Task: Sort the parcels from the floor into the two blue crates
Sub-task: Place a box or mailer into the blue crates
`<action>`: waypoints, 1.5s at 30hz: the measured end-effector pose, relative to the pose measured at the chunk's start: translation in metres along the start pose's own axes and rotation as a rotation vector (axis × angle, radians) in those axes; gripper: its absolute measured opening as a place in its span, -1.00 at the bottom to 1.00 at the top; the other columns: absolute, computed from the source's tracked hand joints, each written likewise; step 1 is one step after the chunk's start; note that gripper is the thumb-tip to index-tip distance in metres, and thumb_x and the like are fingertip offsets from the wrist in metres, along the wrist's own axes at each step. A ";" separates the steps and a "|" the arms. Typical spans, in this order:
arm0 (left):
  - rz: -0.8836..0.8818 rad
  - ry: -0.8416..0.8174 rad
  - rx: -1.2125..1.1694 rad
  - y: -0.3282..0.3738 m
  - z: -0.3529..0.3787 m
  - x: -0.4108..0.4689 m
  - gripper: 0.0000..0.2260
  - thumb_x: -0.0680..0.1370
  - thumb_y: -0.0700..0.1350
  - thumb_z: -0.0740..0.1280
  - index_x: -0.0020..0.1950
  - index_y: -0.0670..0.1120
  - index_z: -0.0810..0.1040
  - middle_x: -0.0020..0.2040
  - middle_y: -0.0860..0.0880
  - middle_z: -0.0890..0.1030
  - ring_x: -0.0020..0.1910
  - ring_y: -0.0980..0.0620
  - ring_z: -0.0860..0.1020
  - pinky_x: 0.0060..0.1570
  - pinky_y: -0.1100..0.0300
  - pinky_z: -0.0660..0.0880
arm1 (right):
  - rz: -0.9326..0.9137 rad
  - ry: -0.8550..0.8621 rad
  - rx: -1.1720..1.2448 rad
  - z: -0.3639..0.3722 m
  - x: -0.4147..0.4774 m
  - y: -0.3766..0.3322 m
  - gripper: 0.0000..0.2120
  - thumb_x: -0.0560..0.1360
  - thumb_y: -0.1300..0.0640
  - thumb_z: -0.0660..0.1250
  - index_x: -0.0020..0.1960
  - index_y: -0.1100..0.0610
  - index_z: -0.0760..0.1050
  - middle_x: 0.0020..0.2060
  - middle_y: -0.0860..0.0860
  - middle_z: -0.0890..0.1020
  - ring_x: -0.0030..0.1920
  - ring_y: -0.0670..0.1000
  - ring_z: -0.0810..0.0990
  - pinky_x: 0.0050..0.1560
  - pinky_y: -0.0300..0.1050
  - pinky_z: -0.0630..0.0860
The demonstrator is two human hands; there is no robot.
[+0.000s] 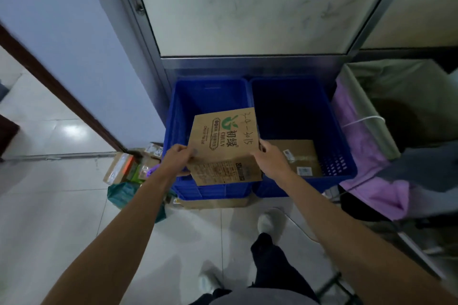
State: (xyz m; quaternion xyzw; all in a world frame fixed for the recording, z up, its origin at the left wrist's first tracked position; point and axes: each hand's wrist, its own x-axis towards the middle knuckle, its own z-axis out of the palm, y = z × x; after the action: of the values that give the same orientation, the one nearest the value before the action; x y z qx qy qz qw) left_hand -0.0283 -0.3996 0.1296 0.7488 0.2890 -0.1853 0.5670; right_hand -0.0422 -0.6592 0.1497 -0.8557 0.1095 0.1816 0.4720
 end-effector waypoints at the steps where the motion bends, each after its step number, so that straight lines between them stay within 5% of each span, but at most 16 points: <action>1: 0.006 -0.017 0.008 0.007 0.013 0.001 -0.76 0.57 -0.06 0.36 0.19 -0.13 0.48 0.09 -0.08 0.60 0.03 -0.01 0.59 0.07 -0.05 0.60 | -0.004 0.017 0.015 -0.010 0.005 0.008 -0.57 0.64 -0.06 0.22 0.49 0.00 0.37 0.31 -0.03 0.55 0.09 -0.06 0.47 0.03 -0.12 0.43; 9: 0.035 -0.083 0.038 0.076 0.144 0.038 -0.74 0.59 -0.01 0.34 0.21 -0.11 0.47 0.10 -0.03 0.59 0.04 0.01 0.58 0.07 -0.04 0.58 | 0.073 0.042 0.104 -0.124 0.078 0.068 -0.49 0.64 -0.18 0.15 0.53 0.00 0.30 0.36 -0.05 0.50 0.25 0.02 0.50 0.22 -0.01 0.48; 13: 0.008 -0.070 0.038 0.112 0.217 0.058 -0.74 0.59 -0.02 0.34 0.21 -0.11 0.47 0.09 -0.05 0.61 0.03 0.01 0.60 0.04 0.01 0.59 | 0.092 0.011 0.138 -0.192 0.125 0.092 -0.50 0.66 -0.14 0.15 0.54 0.03 0.30 0.31 -0.05 0.50 0.20 0.00 0.48 0.12 -0.12 0.42; 20: -0.026 -0.028 -0.014 0.139 0.302 0.090 -0.73 0.55 0.01 0.38 0.18 -0.08 0.49 0.09 -0.07 0.62 0.02 0.01 0.61 -0.11 0.13 0.55 | 0.159 -0.041 0.116 -0.263 0.192 0.128 -0.45 0.57 -0.29 0.17 0.50 -0.11 0.35 0.32 -0.11 0.52 0.23 0.00 0.52 0.26 0.06 0.49; 23: -0.039 -0.015 -0.061 0.142 0.319 0.110 -0.74 0.57 -0.02 0.38 0.21 -0.06 0.48 0.10 -0.06 0.63 0.03 0.02 0.62 -0.15 0.17 0.55 | 0.187 -0.050 0.116 -0.272 0.217 0.136 -0.41 0.56 -0.30 0.17 0.52 -0.07 0.32 0.33 -0.07 0.50 0.28 0.04 0.51 0.29 0.10 0.48; 27: -0.029 0.004 -0.094 0.148 0.336 0.144 -0.67 0.58 -0.02 0.38 0.31 -0.08 0.46 0.16 -0.06 0.60 0.07 0.03 0.61 0.08 0.06 0.60 | 0.191 -0.063 0.118 -0.273 0.248 0.146 -0.39 0.52 -0.32 0.17 0.50 -0.11 0.34 0.34 -0.10 0.52 0.26 0.00 0.52 0.28 0.10 0.50; 32: 0.016 0.005 0.045 0.153 0.358 0.193 -0.62 0.60 0.00 0.35 0.37 -0.11 0.42 0.16 -0.01 0.54 0.06 0.08 0.56 -0.13 0.23 0.53 | 0.245 -0.042 0.114 -0.269 0.293 0.164 -0.49 0.60 -0.19 0.22 0.50 -0.04 0.36 0.31 -0.07 0.55 0.22 0.00 0.55 0.23 0.04 0.55; 34: 0.008 -0.005 0.109 0.153 0.365 0.215 -0.61 0.58 0.04 0.36 0.35 -0.08 0.42 0.19 -0.01 0.55 0.09 0.04 0.56 -0.05 0.14 0.57 | 0.291 -0.048 0.133 -0.264 0.313 0.173 -0.49 0.62 -0.11 0.25 0.52 0.01 0.34 0.32 -0.04 0.53 0.24 0.03 0.53 0.22 0.03 0.54; 38: -0.009 -0.003 0.163 0.145 0.375 0.263 -0.53 0.50 0.16 0.36 0.33 -0.02 0.43 0.19 0.00 0.57 0.10 0.00 0.57 0.16 -0.07 0.57 | 0.387 -0.065 0.223 -0.249 0.354 0.193 -0.52 0.62 0.03 0.30 0.51 0.06 0.35 0.32 0.00 0.53 0.14 -0.02 0.50 -0.06 -0.19 0.49; 45: -0.024 0.044 0.122 0.116 0.383 0.336 -0.69 0.57 0.07 0.35 0.26 0.00 0.45 0.14 -0.01 0.60 0.05 0.02 0.61 0.06 -0.06 0.63 | 0.336 -0.055 0.201 -0.216 0.427 0.219 -0.50 0.63 0.10 0.30 0.54 0.03 0.30 0.25 -0.08 0.51 -0.08 -0.18 0.50 -0.23 -0.32 0.46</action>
State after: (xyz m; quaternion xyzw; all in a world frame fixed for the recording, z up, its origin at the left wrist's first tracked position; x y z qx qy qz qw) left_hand 0.3224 -0.7129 -0.0984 0.7823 0.2986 -0.1928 0.5115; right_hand 0.3131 -0.9655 -0.0897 -0.7686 0.2556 0.2692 0.5210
